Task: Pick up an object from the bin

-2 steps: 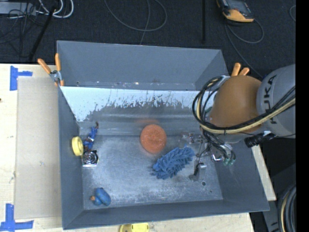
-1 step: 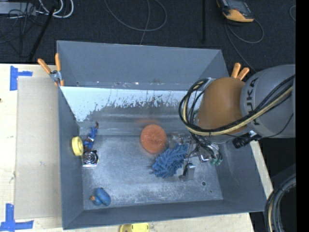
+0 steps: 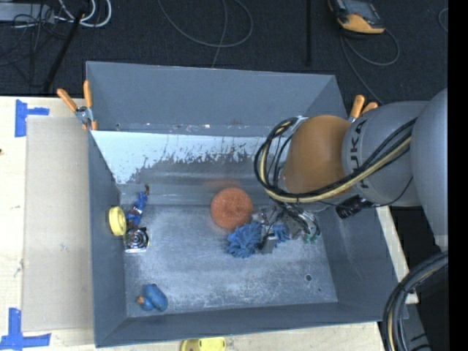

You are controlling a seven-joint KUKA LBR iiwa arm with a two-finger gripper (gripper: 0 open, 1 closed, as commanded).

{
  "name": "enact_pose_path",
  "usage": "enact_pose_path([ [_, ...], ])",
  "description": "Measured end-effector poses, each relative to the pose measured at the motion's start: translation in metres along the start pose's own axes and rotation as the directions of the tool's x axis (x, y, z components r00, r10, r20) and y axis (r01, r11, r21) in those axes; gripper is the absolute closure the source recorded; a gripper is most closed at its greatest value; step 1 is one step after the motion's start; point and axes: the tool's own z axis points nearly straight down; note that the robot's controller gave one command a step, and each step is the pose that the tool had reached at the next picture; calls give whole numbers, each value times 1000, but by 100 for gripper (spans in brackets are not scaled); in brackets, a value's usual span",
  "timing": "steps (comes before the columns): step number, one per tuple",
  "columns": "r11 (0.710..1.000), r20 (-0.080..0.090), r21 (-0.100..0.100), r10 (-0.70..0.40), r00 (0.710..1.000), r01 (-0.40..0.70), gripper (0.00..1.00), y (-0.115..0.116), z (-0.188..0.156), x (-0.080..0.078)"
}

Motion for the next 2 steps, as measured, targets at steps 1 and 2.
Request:
enact_pose_path([
  [1,1000,0,0,-1,1000,1,100,0,0,0],
  [2,999,5,1,-50,999,50,100,0,-157,-10],
])
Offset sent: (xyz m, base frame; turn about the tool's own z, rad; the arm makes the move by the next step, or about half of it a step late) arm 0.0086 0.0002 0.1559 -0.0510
